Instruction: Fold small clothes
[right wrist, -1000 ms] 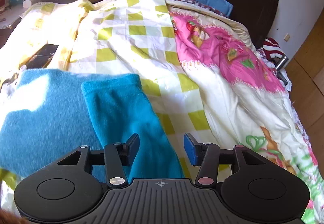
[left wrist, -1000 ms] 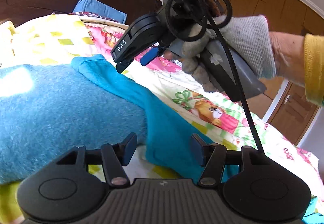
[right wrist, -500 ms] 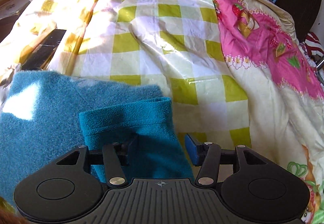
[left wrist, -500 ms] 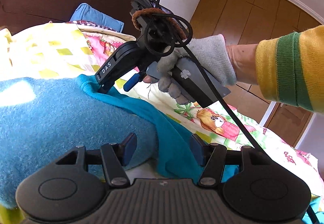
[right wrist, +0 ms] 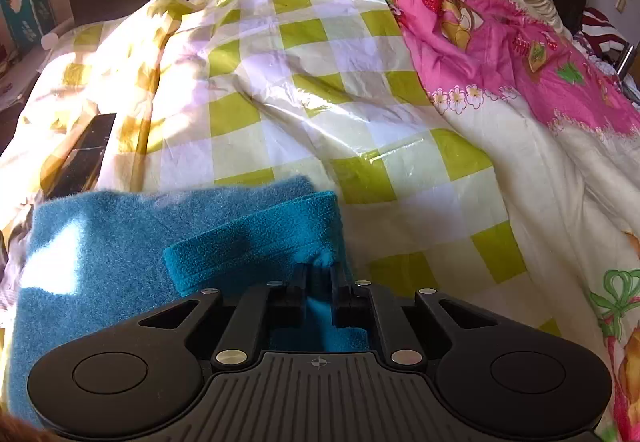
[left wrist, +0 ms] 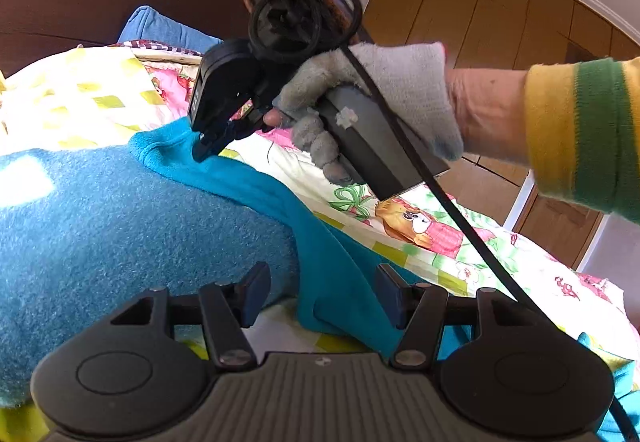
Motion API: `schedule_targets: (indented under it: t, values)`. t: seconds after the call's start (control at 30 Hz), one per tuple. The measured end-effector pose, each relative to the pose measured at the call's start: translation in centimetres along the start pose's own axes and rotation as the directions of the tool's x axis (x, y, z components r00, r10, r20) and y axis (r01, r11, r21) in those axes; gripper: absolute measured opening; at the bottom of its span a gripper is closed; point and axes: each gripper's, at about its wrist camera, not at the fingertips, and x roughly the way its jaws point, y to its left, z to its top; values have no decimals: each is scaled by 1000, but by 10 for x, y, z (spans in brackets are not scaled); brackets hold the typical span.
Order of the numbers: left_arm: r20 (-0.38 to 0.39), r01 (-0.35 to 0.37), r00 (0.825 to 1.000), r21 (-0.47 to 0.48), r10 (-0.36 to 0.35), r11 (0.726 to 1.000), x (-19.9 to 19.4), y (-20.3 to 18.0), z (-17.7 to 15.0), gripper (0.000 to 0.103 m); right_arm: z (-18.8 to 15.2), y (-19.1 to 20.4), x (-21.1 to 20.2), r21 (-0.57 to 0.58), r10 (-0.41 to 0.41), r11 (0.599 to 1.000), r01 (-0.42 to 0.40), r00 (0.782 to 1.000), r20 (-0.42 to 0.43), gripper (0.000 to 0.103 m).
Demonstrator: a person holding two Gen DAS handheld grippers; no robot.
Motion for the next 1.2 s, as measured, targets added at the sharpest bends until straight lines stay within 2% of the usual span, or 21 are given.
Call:
schedule_targets:
  t: [0.1, 0.23, 0.37, 0.43, 0.53, 0.63, 0.73, 0.77, 0.83, 0.93, 1.0, 1.07, 1.13, 1.2]
  values:
    - [-5, 5, 1000, 23, -5, 1000, -1, -4, -1, 70, -5, 5, -31, 33, -45, 999, 43, 996, 75, 4]
    - [-2, 1, 1000, 71, -1, 997, -9, -12, -5, 70, -16, 4, -90, 146, -169, 979, 144, 970, 177, 3]
    - [-8, 4, 1000, 144, -3, 990, -16, -27, -8, 70, -41, -11, -171, 305, -310, 924, 229, 916, 254, 3]
    - [-3, 20, 1000, 184, -20, 983, -20, -39, -6, 70, -66, -23, -219, 407, -396, 873, 269, 878, 270, 3]
    - [18, 54, 998, 265, -61, 963, -29, -62, -4, 70, -113, -38, -285, 564, -506, 772, 294, 820, 265, 3]
    - [30, 83, 994, 362, -101, 928, -34, -86, -6, 72, -179, -47, -345, 713, -603, 641, 285, 761, 238, 3]
    - [48, 89, 990, 503, -130, 860, -36, -113, -17, 78, -255, -50, -386, 832, -669, 493, 253, 722, 177, 3]
    - [48, 93, 988, 554, -144, 827, -37, -124, -23, 80, -280, -51, -396, 863, -692, 440, 249, 707, 149, 3]
    - [35, 116, 983, 639, -179, 761, -37, -141, -35, 84, -339, -55, -411, 924, -734, 309, 225, 674, 81, 3]
    - [-6, 153, 976, 730, -218, 666, -37, -161, -53, 88, -423, -66, -423, 981, -749, 115, 154, 662, -16, 3]
    - [-66, 205, 969, 746, -236, 634, -34, -171, -61, 88, -470, -74, -424, 990, -747, 19, 139, 660, -78, 3]
    - [-113, 244, 963, 751, -245, 614, -30, -179, -66, 88, -512, -82, -414, 988, -720, -84, 126, 678, -148, 4]
    - [-121, 245, 963, 768, -241, 592, -26, -187, -69, 88, -543, -83, -401, 980, -671, -122, 159, 714, -200, 5]
    - [-123, 241, 964, 787, -237, 568, -22, -192, -71, 88, -563, -74, -390, 970, -634, -147, 192, 735, -241, 10]
